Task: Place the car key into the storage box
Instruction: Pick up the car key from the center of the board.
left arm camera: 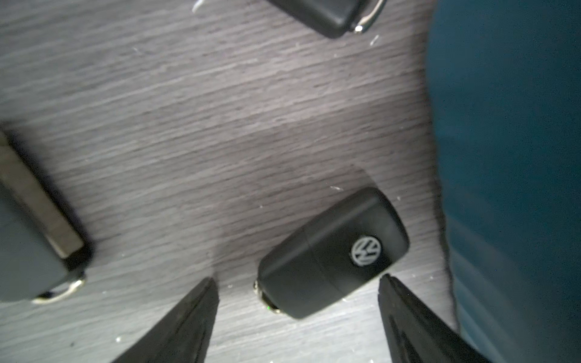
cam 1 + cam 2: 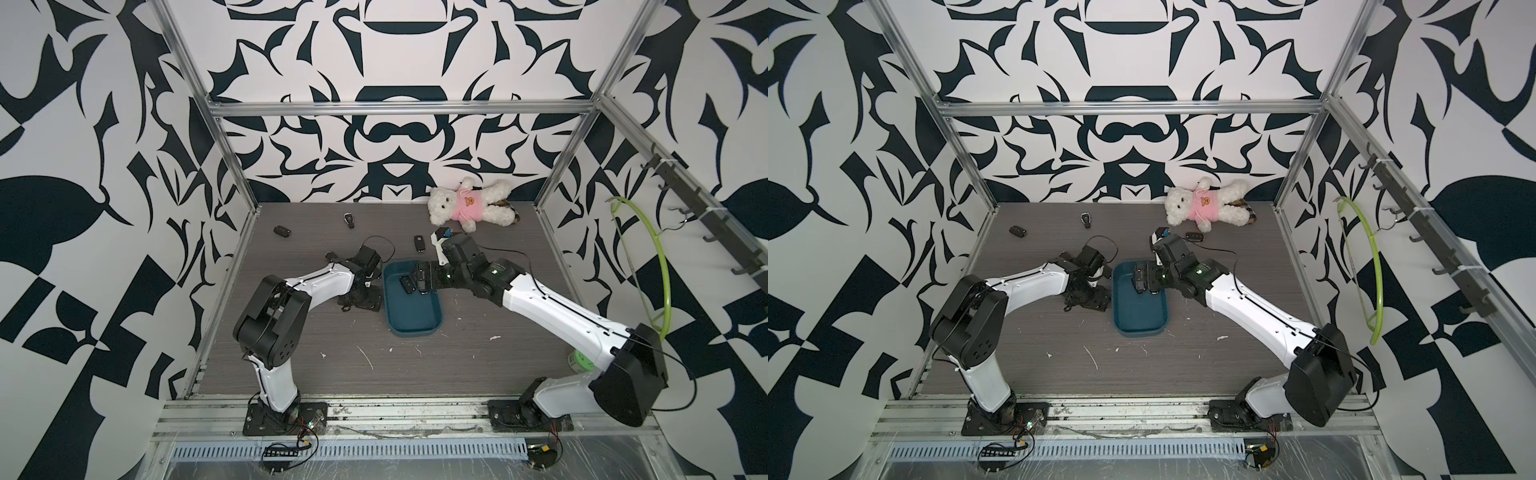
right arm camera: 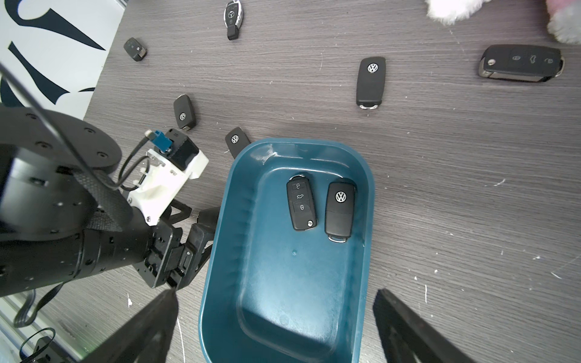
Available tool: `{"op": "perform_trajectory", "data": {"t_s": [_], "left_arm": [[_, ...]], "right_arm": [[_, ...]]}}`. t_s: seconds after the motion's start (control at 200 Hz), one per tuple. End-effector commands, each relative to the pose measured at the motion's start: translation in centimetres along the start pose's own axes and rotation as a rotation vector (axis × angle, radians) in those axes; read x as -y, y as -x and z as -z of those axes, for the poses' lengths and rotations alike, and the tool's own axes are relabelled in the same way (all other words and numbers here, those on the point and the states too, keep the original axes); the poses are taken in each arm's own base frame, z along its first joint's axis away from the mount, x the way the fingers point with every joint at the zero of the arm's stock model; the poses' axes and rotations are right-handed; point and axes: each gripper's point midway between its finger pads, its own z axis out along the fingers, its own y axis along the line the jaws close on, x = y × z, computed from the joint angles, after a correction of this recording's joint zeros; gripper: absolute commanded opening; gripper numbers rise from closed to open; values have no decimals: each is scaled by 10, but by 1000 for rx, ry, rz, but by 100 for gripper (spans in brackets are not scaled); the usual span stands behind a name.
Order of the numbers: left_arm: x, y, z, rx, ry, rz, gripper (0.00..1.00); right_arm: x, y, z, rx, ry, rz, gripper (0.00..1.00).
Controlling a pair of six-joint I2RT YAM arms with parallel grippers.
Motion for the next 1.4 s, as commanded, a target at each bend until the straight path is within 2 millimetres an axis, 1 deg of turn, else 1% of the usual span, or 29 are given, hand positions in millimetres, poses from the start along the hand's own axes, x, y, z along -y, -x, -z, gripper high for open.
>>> {"op": "perform_trajectory", "data": {"t_s": [0.0,0.01,0.02,0.03,0.175,0.245,0.31,0.33,0.375,0.445,0.495,0.555,0.625,0.685,0.775,0.85,0.91,1.29,1.395], "left_arm": [[-4,5,-6,-2,41,-17,86],[-4,6,-6,-1,42,-18,86],[-4,6,-6,-1,43,-18,83],[-4,6,-7,-1,45,-18,82],[-2,14,-12,8,46,-15,78],[0,19,-12,15,40,-9,72],[2,21,-13,14,32,-4,69],[2,21,-13,16,30,-2,66],[2,20,-14,11,28,2,60],[3,19,-15,8,22,10,57],[2,16,-16,3,21,18,50],[3,14,-16,2,17,28,49],[3,12,-16,-2,13,37,43],[3,11,-15,-1,11,46,42],[4,12,-14,9,4,57,38],[5,13,-11,16,1,68,38],[5,14,-8,22,-2,74,35],[6,16,15,47,-17,113,35],[5,17,25,61,-17,129,35]], "right_arm": [[-3,5,6,25,7,-9,100],[-3,5,6,25,8,-8,100],[-3,5,6,24,7,-7,100],[-3,5,6,24,7,-7,100],[-3,6,6,25,6,-6,100],[-3,6,7,24,4,-5,100],[-2,5,7,23,1,-4,100],[-2,4,7,22,0,-4,100],[-1,4,8,23,-2,-5,100],[-1,4,8,23,-5,-7,100],[0,4,8,23,-7,-7,100],[0,4,8,25,-9,-7,100],[1,4,8,24,-9,-7,100],[1,3,6,20,-11,-9,100],[-1,4,5,17,-7,-15,100],[-2,7,6,22,-5,-18,100],[-3,8,7,24,-4,-19,100],[6,4,12,39,-35,-29,100],[6,5,13,44,-36,-31,100]]}}
